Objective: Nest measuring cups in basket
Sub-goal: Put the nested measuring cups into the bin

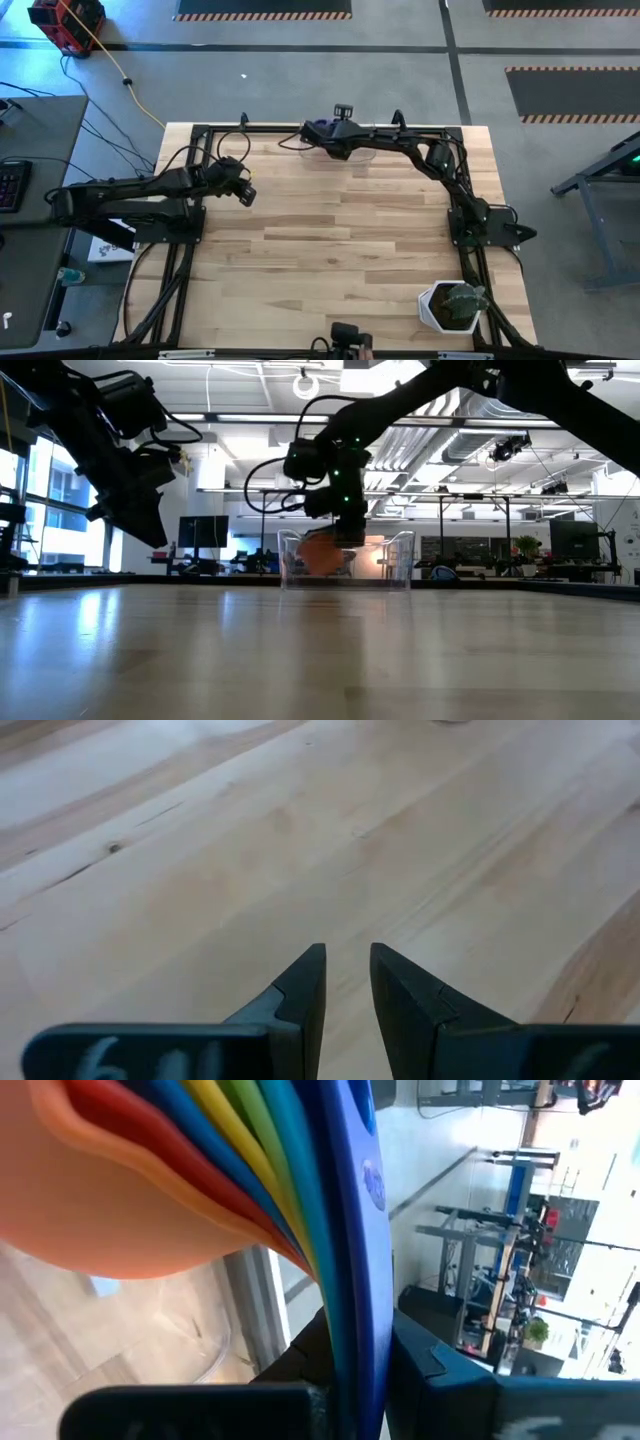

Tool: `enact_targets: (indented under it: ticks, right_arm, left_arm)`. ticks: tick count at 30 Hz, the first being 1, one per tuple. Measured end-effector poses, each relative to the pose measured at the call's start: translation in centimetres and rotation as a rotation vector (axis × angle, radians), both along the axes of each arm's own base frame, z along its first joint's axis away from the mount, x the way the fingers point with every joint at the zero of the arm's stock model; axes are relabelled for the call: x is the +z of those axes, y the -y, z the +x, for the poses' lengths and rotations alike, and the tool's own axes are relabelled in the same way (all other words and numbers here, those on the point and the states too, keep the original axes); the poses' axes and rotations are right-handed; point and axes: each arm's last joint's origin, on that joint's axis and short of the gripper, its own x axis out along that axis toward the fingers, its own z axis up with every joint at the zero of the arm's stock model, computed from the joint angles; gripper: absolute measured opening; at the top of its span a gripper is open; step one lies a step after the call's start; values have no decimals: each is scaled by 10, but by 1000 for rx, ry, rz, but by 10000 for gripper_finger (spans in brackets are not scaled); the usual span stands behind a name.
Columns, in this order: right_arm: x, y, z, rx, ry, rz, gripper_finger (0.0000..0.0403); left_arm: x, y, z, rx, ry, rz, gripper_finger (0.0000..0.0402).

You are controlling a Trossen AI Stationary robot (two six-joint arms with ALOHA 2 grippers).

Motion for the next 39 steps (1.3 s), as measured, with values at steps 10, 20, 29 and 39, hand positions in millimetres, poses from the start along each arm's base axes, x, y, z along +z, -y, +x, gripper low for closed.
enact_targets:
  ticks: [10,20,29,39]
  right_arm:
    - [-1,-2,3,23,29,37,27]
    - [-1,8,0,61,21,95,34]
    - [-3,7,1,117,-4,158,38]
    - [0,12,2,235,-164,121,38]
  left_arm:
    - [0,-1,0,16,-8,18,74]
    - [0,-1,-1,26,-13,31,74]
    - [0,-1,-1,27,-13,31,74]
    - [1,-2,-2,14,-59,99,74]
